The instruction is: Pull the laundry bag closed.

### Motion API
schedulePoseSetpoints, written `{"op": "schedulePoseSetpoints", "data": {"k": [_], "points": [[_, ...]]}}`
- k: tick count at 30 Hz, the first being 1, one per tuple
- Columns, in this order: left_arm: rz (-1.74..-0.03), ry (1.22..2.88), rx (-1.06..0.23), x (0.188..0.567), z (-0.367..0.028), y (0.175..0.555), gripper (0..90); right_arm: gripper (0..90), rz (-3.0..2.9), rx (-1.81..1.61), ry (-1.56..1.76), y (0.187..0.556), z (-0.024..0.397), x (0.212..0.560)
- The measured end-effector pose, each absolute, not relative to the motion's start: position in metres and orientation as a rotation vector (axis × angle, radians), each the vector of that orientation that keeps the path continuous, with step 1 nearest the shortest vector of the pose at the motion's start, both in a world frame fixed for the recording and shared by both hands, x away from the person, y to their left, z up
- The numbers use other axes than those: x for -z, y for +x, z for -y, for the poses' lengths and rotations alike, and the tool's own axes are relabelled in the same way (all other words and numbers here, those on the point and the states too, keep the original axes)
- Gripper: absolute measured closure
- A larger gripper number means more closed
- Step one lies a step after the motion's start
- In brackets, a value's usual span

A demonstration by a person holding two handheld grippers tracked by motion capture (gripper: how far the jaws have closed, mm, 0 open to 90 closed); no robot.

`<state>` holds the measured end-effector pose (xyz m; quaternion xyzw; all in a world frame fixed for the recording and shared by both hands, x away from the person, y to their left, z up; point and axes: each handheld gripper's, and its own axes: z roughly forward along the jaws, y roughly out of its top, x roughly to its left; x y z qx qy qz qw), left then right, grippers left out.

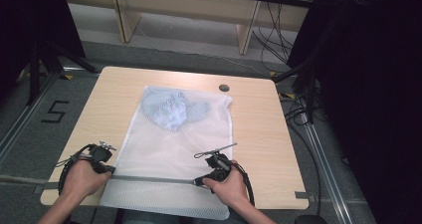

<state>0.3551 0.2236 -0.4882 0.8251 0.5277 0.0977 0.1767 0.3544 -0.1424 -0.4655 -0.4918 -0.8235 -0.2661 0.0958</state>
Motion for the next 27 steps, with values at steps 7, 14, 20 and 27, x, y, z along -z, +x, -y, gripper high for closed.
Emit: {"op": "schedulePoseSetpoints", "data": {"k": [7,14,20,27], "points": [[-1.479,2.364,-0.281,0.487,-0.225,0.356,89.9,87.1,2.414,0.803,-1.452,0.354,0.144,0.465],[-1.479,2.365,-0.28,0.487,-0.225,0.356,89.9,87.1,2.415,0.792,-1.475,0.354,0.148,0.465],[-1.479,2.364,-0.28,0.487,-0.225,0.356,89.9,87.0,2.423,0.798,-1.477,0.353,0.151,0.465],[-1.475,2.369,-0.284,0.487,-0.225,0.356,89.9,87.0,2.421,0.798,-1.485,0.353,0.155,0.465]]}}
